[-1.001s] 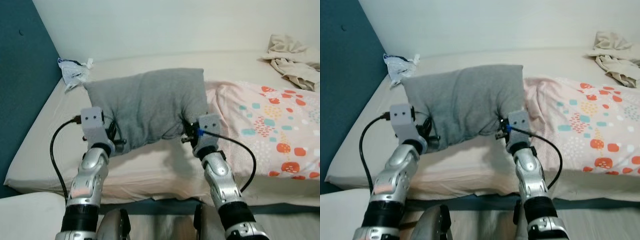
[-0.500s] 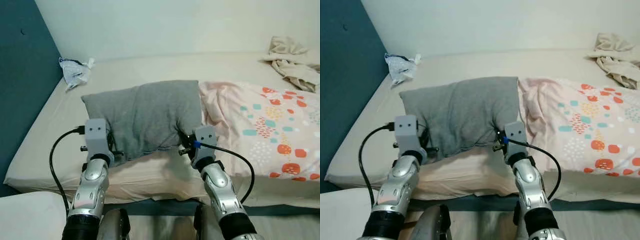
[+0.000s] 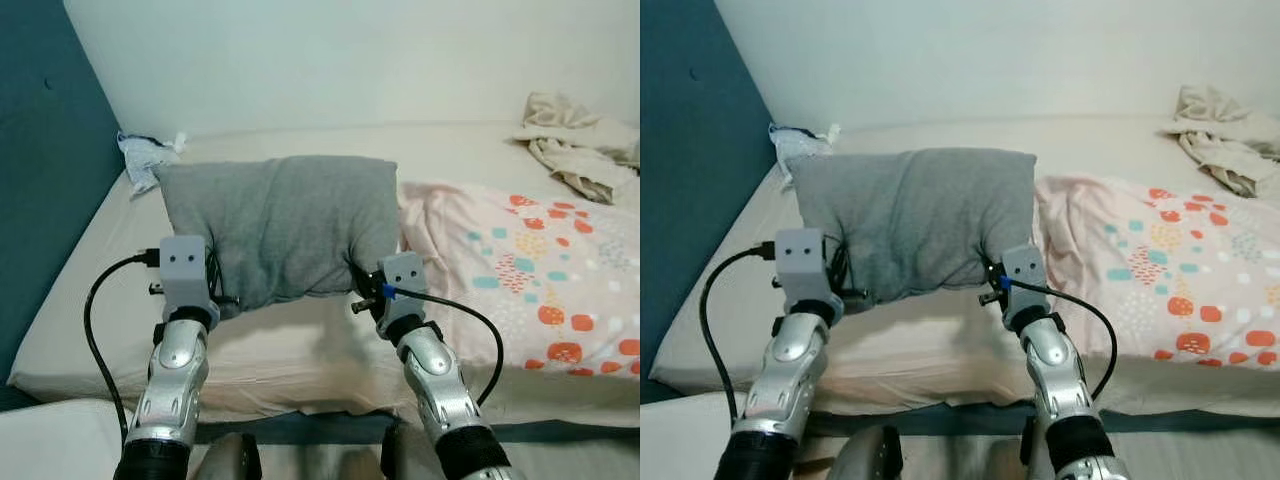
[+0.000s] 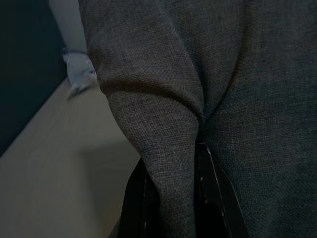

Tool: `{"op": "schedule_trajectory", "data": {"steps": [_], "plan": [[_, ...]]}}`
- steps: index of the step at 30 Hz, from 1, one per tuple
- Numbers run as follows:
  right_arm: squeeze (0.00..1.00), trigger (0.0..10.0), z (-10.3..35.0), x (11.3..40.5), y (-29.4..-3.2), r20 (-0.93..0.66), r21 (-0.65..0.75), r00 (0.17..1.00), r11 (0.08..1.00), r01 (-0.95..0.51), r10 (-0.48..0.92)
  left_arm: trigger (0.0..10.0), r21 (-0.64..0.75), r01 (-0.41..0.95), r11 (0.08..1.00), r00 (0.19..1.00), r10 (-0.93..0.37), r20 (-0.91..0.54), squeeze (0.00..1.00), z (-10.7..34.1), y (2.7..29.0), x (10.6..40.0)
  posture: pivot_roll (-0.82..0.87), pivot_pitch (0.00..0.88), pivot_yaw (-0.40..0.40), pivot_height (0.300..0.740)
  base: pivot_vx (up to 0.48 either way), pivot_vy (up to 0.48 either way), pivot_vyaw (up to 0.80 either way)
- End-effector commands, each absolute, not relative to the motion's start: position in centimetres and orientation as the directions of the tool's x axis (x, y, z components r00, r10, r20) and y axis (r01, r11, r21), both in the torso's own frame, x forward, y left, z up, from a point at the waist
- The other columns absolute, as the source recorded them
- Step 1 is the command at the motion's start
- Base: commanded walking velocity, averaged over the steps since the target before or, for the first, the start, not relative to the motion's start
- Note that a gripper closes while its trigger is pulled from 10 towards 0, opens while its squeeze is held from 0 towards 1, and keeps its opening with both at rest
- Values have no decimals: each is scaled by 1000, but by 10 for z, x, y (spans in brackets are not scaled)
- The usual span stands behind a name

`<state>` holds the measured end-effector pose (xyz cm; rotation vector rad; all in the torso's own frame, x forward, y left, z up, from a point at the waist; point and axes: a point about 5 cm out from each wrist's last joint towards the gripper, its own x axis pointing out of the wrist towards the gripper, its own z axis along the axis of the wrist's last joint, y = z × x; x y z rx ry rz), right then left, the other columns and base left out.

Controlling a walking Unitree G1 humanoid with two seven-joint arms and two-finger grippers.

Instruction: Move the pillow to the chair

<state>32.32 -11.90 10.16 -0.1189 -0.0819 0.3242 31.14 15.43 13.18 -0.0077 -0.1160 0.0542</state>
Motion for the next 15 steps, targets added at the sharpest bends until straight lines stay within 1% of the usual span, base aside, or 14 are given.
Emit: {"op": "schedule_trajectory", "data": {"steps": [1,3,6,8,15], "plan": [[0,10000,106,322,-98,68,-145,905,902,-408,420,10000,-20,14,1000,980,-10,197,0,146,142,312,27,50,25,670,0,0,0],[0,10000,106,323,-102,64,-145,909,905,-401,413,10000,-30,12,999,978,-6,207,0,146,143,311,21,54,27,680,0,0,0],[0,10000,105,323,-104,57,-142,912,908,-395,406,10000,-10,20,1000,976,-17,217,0,146,143,310,21,54,27,695,0,0,0],[0,10000,105,323,-104,57,-142,912,908,-395,406,10000,-10,20,1000,976,-17,217,0,146,143,310,21,54,27,695,0,0,0],[0,10000,103,321,-97,45,-166,900,892,-421,434,10000,-40,9,999,970,1,243,0,150,144,310,21,62,29,725,0,0,0]]}}
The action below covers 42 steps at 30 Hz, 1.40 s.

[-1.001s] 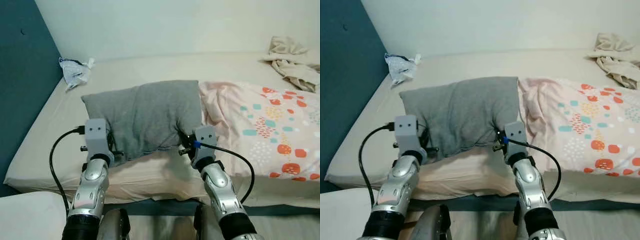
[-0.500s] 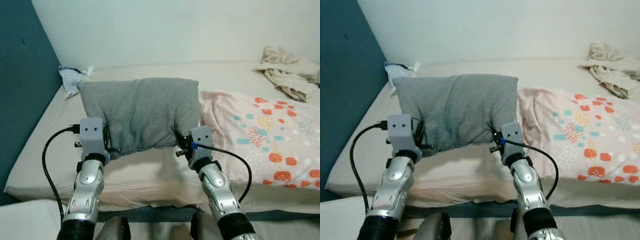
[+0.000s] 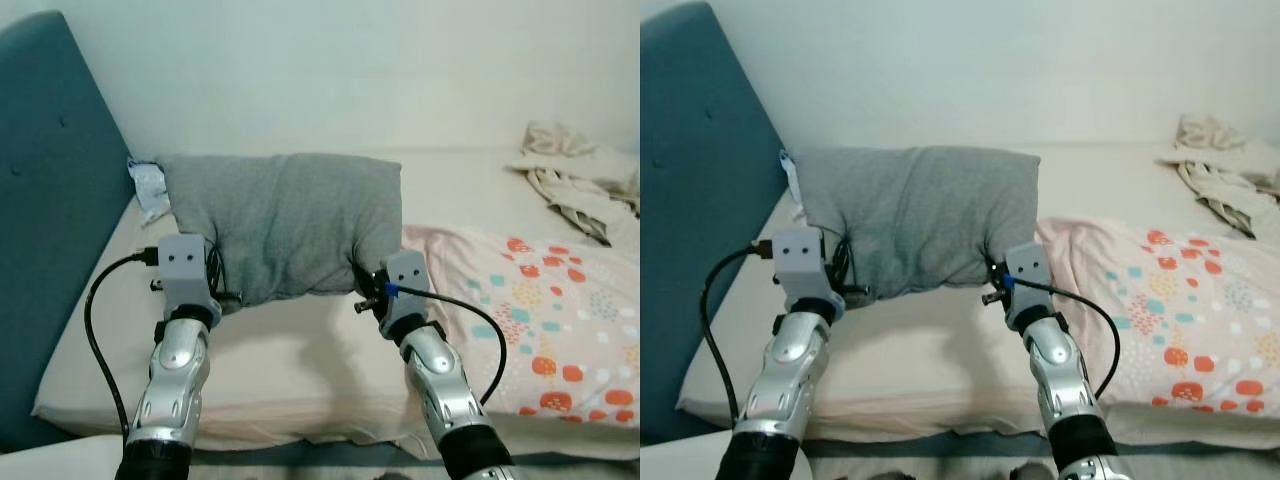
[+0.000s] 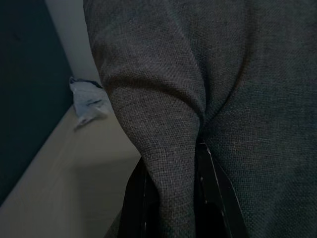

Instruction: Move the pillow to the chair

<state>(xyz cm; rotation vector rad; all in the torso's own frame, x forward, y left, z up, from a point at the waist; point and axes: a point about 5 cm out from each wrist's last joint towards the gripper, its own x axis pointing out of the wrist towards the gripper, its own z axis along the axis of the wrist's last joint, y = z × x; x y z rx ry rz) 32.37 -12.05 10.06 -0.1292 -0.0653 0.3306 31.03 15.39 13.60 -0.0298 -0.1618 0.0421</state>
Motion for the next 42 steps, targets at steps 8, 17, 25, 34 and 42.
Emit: {"op": "schedule_trajectory", "data": {"steps": [8,17,25,34,42], "plan": [[0,10000,104,321,-99,46,-168,899,891,-422,435,10000,-49,12,999,969,1,247,0,150,145,311,18,62,31,740,0,0,0],[0,10000,112,328,-100,58,-192,894,884,-426,444,10000,-71,-16,997,966,34,258,0,156,156,319,1,61,36,740,0,0,0],[0,10000,106,332,-103,-4,-214,899,877,-429,439,10000,17,-125,992,989,123,80,0,132,170,328,-3,65,34,740,0,0,0],[0,10000,101,331,-113,-10,-132,918,910,-394,396,10000,-12,-127,992,988,127,84,0,131,170,326,-1,75,25,740,0,0,-711],[0,10000,101,331,-114,-14,-130,916,908,-399,400,10000,-16,-123,992,989,124,83,0,131,171,326,4,80,20,740,0,0,-800]]}}
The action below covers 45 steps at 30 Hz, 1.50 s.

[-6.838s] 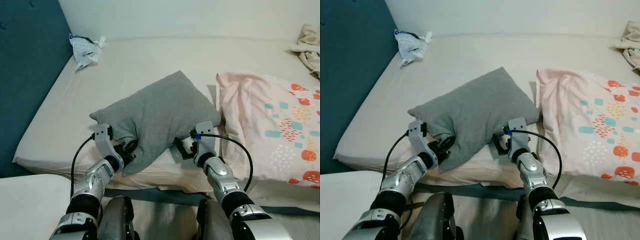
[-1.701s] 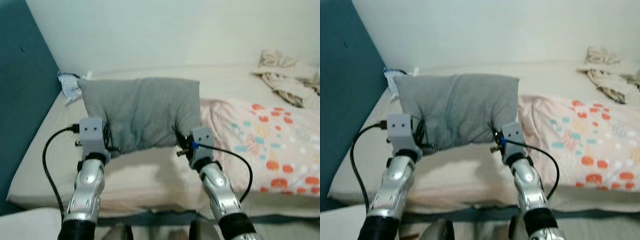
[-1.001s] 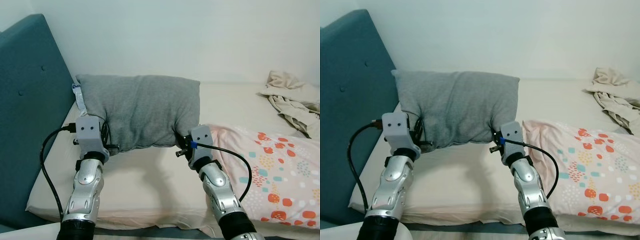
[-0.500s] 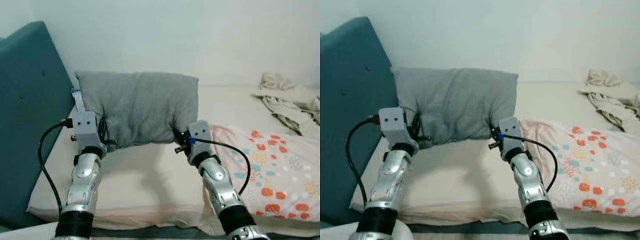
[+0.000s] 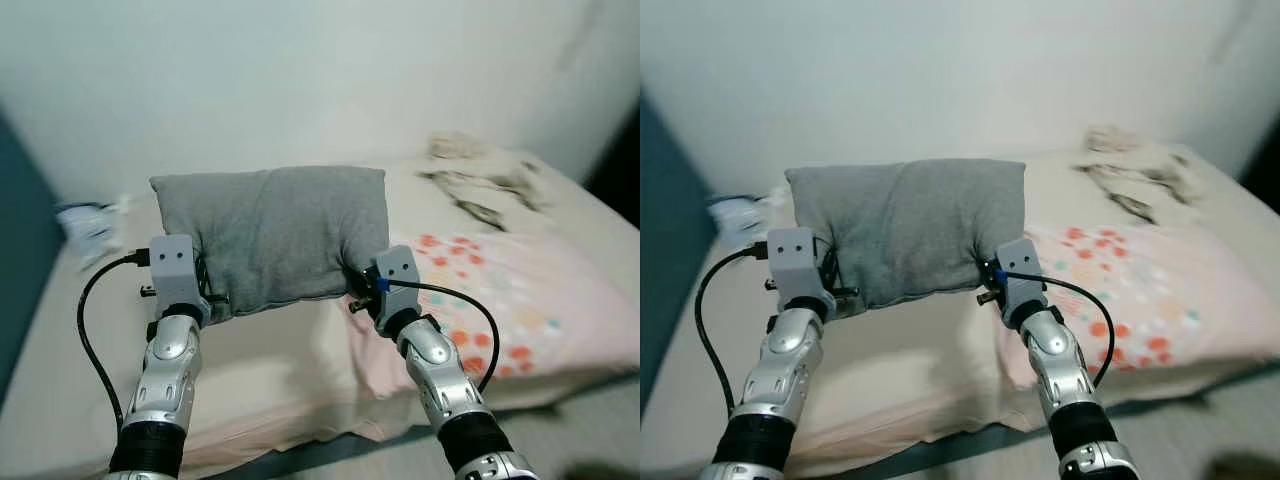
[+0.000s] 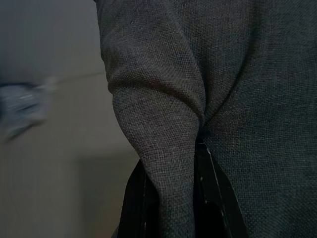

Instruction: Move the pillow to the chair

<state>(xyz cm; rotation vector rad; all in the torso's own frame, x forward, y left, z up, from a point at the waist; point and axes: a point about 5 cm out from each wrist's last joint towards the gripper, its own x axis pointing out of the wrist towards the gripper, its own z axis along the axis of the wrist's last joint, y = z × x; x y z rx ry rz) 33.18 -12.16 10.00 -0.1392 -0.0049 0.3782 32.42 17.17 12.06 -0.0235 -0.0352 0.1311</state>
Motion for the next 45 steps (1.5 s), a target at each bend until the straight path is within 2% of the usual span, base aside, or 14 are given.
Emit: {"op": "schedule_trajectory", "data": {"steps": [1,6,8,11,17,23,32,34,35,45], "plan": [[0,10000,101,331,-114,-14,-129,915,907,-401,403,10000,-16,-125,992,989,126,82,0,131,172,325,4,81,19,740,0,0,-800],[0,10000,101,331,-114,-16,-127,914,906,-404,405,10000,-16,-127,992,989,128,80,0,130,172,323,6,79,16,740,0,0,-800],[0,10000,100,332,-116,-13,-58,926,924,-377,377,10000,-8,-128,992,989,128,70,0,128,172,322,9,82,9,740,0,0,-800],[0,10000,102,333,-118,-10,-39,933,932,-360,360,10000,-8,-138,990,989,138,61,0,127,173,322,9,82,9,740,0,0,-800],[0,10000,101,333,-117,-12,-59,931,929,-366,366,10000,-23,-143,989,988,145,56,0,126,175,321,6,85,13,740,0,0,-800],[0,10000,96,329,-120,-30,-62,931,929,-366,364,10000,-46,-200,979,980,199,-26,0,117,180,323,3,92,9,740,0,0,-800],[0,10000,91,326,-122,-43,-48,937,936,-348,346,10000,-30,-120,992,988,117,-100,0,108,172,326,3,91,10,740,0,0,-800],[0,10000,89,325,-121,-51,-45,937,937,-347,345,10000,-16,-119,993,986,117,-119,0,106,171,327,-1,92,1,740,0,0,-800],[0,10000,87,324,-122,-62,-46,936,935,-351,348,10000,37,-146,989,979,150,-135,0,103,169,328,1,81,-13,740,0,0,-800],[0,10000,86,328,-127,-79,-61,936,935,-349,344,10000,8,-45,999,994,45,-99,0,107,153,330,7,59,-22,740,0,0,-800]]}}
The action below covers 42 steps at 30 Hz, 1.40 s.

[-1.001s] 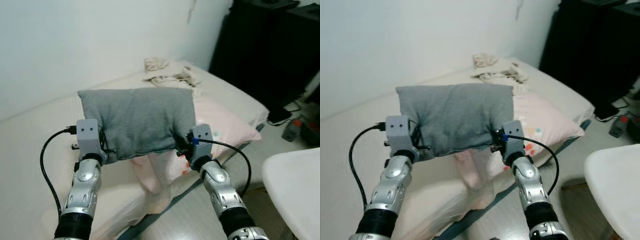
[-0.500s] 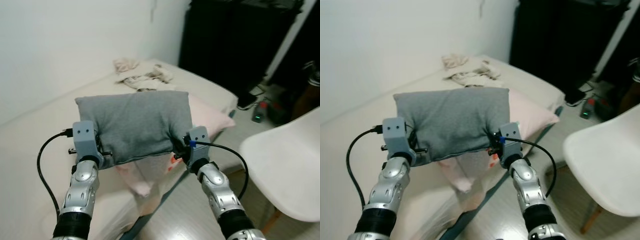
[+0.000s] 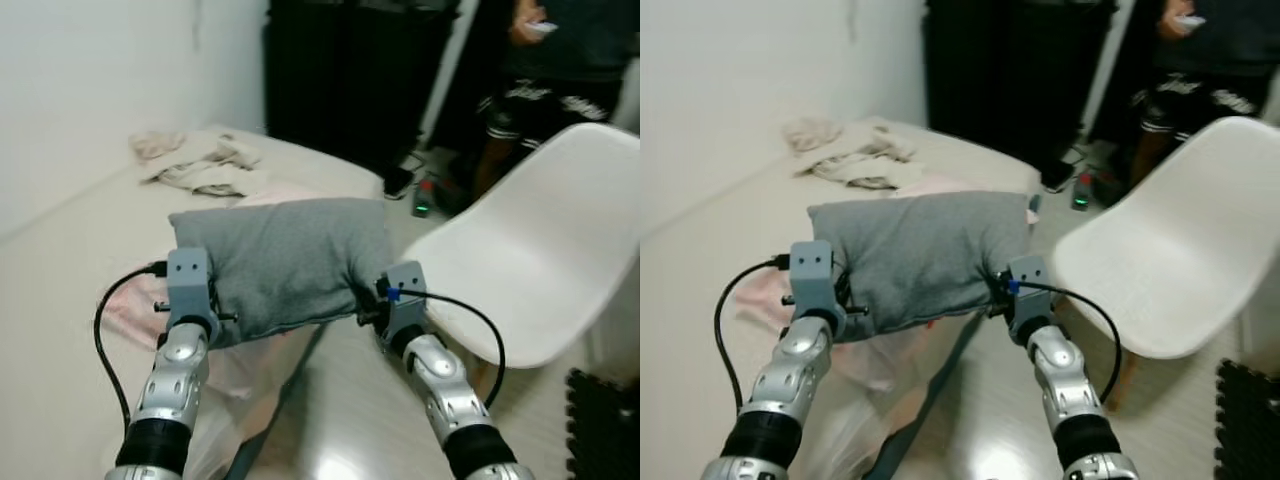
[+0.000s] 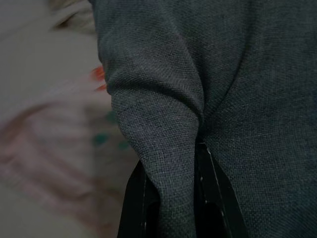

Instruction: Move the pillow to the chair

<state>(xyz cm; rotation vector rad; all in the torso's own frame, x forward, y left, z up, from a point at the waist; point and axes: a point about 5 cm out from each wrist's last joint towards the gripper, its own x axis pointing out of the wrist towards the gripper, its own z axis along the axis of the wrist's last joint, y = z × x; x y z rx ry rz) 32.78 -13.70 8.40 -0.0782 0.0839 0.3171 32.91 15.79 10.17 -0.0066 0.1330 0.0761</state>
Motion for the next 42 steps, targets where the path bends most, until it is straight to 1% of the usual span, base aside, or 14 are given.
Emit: {"op": "schedule_trajectory", "data": {"steps": [1,7,8,11,16,21,27,29,40,42], "plan": [[0,10000,86,328,-127,-78,-63,935,935,-350,345,10000,-3,-28,1000,994,28,-107,0,106,152,329,6,58,-17,740,0,0,-800],[0,10000,83,323,-131,-79,-63,941,940,-334,329,10000,9,-40,999,994,41,-98,0,100,156,322,3,42,-7,740,0,0,-800],[0,10000,82,322,-133,-83,-62,942,942,-330,325,10000,3,-53,999,994,54,-90,0,99,158,320,-2,56,-7,740,0,0,-800],[0,10000,79,321,-134,-90,-63,943,943,-326,320,10000,-3,-60,998,996,60,-72,0,99,160,319,-4,59,0,740,0,0,-800],[0,10000,79,321,-132,-87,-59,945,946,-320,314,10000,16,-31,999,999,32,-39,0,101,153,318,-9,62,10,740,0,0,-800],[0,10000,79,321,-129,-87,-53,945,946,-320,315,10000,5,-4,1000,1000,4,-26,0,103,147,319,-8,64,11,740,0,0,-800],[0,10000,78,319,-127,-87,-51,945,945,-322,317,10000,26,-3,1000,1000,3,-23,0,105,146,322,-14,69,16,740,0,0,-800],[0,10000,77,318,-128,-90,-51,947,948,-315,310,10000,-8,0,1000,999,0,-35,0,103,147,321,-20,66,24,740,0,0,-800],[0,10000,77,318,-133,-90,-53,952,953,-298,293,10000,-1,8,1000,1000,-8,-17,0,105,145,322,-17,66,23,740,0,0,-800],[0,10000,77,318,-133,-80,-35,952,954,-298,295,10000,1,11,1000,1000,-11,-14,0,106,145,322,-16,68,25,740,0,0,-800]]}}
